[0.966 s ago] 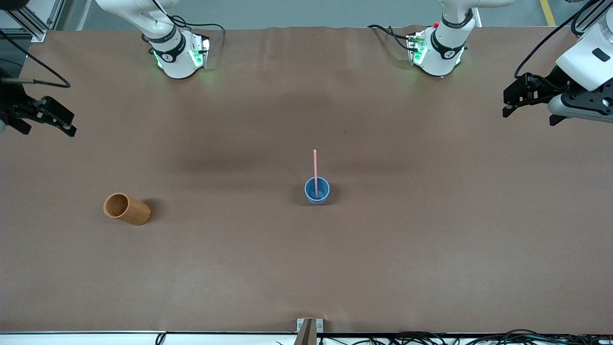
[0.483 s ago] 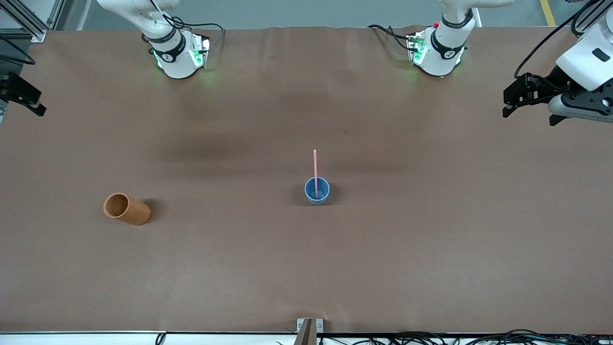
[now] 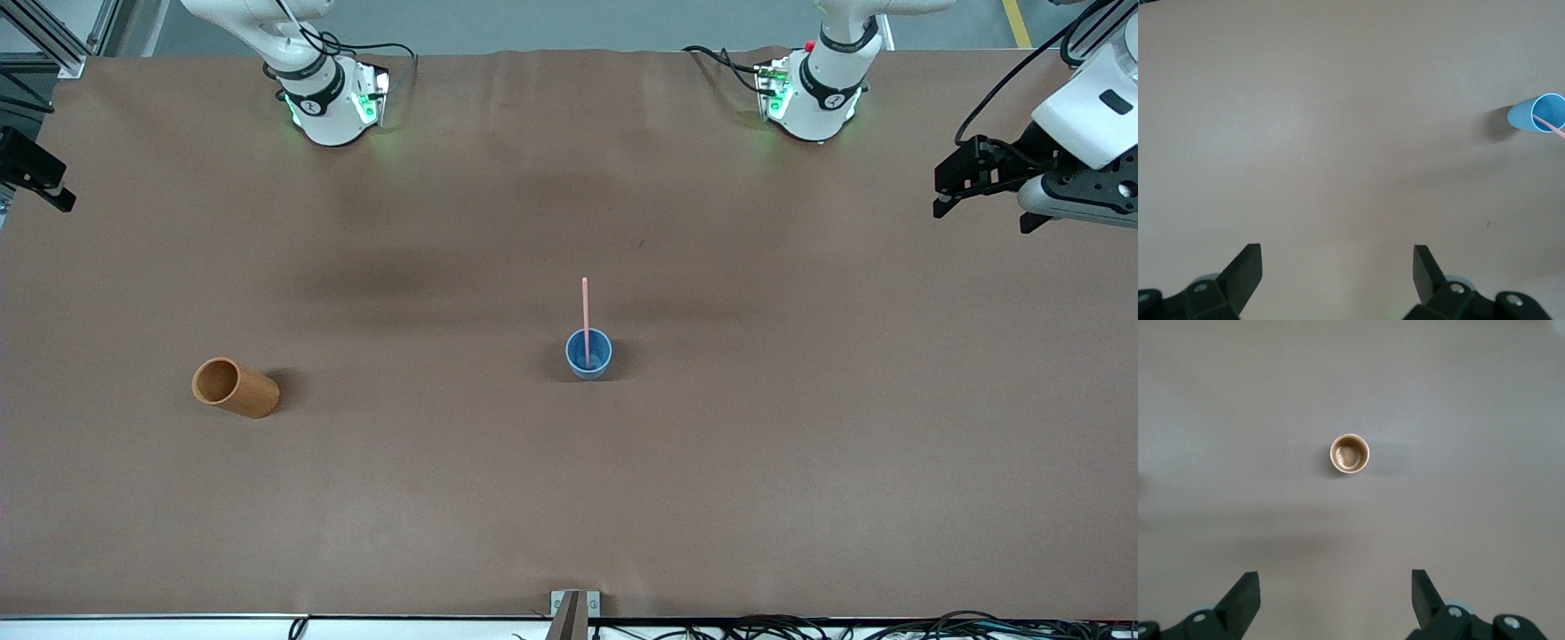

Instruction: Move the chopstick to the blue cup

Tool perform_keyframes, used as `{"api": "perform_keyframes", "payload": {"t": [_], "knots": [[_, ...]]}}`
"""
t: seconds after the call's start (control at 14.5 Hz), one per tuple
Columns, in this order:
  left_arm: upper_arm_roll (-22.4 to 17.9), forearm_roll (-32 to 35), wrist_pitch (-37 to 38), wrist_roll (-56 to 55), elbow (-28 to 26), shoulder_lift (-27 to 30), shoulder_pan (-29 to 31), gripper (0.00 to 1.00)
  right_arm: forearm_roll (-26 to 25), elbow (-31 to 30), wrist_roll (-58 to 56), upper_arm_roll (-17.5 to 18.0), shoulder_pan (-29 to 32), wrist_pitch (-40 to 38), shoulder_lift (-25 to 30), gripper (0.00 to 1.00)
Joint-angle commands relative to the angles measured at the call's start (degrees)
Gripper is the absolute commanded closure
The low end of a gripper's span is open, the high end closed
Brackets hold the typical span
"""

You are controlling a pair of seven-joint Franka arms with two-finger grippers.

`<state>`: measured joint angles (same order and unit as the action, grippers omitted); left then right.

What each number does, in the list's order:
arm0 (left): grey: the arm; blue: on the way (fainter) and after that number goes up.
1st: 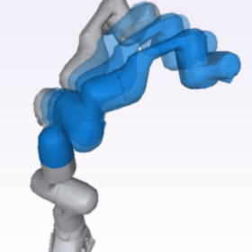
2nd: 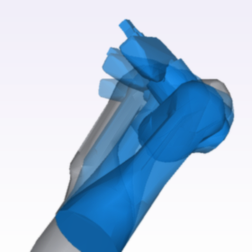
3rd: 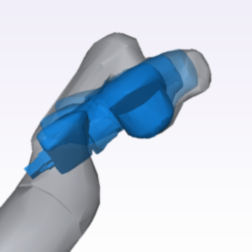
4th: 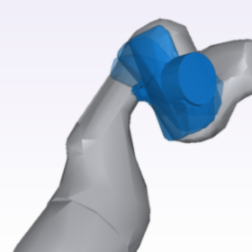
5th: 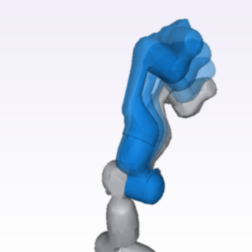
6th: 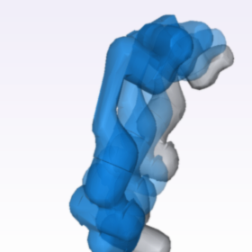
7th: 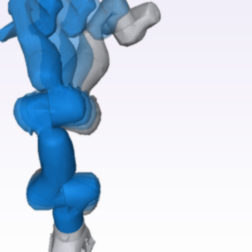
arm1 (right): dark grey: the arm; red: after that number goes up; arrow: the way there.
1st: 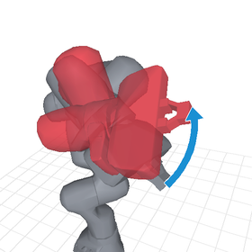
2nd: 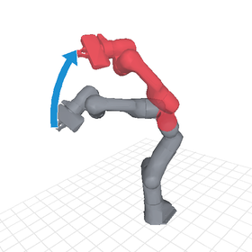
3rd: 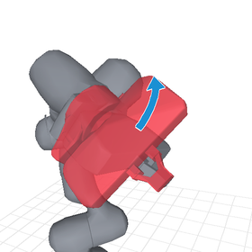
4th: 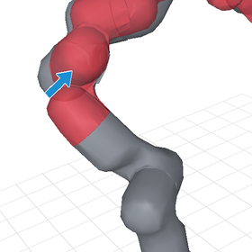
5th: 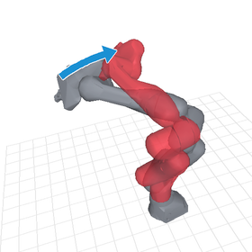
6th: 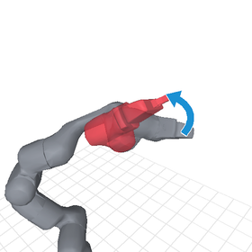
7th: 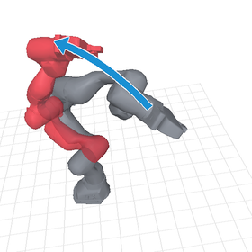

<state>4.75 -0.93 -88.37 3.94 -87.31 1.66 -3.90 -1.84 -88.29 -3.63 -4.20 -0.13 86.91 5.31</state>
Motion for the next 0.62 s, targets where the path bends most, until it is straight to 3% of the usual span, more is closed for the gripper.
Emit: {"api": "perform_keyframes", "payload": {"t": [0.0,0.34,0.55], "knots": [[-0.1,0.0,1.3,-0.6,1.5,-0.6,-0.1,0.0,2.8,0.3,0.1,0.2,0.2,-1.1,-0.3,0.0],[-0.1,-0.1,1.3,-0.6,1.5,-0.6,-0.1,0.0,3.2,0.9,-0.1,0.1,0.3,-0.9,-1.3,0.0],[-0.1,-0.1,1.3,-0.6,1.5,-0.6,-0.1,0.0,2.8,4.6,-0.4,0.1,0.7,-1.7,-4.2,0.0]]}}
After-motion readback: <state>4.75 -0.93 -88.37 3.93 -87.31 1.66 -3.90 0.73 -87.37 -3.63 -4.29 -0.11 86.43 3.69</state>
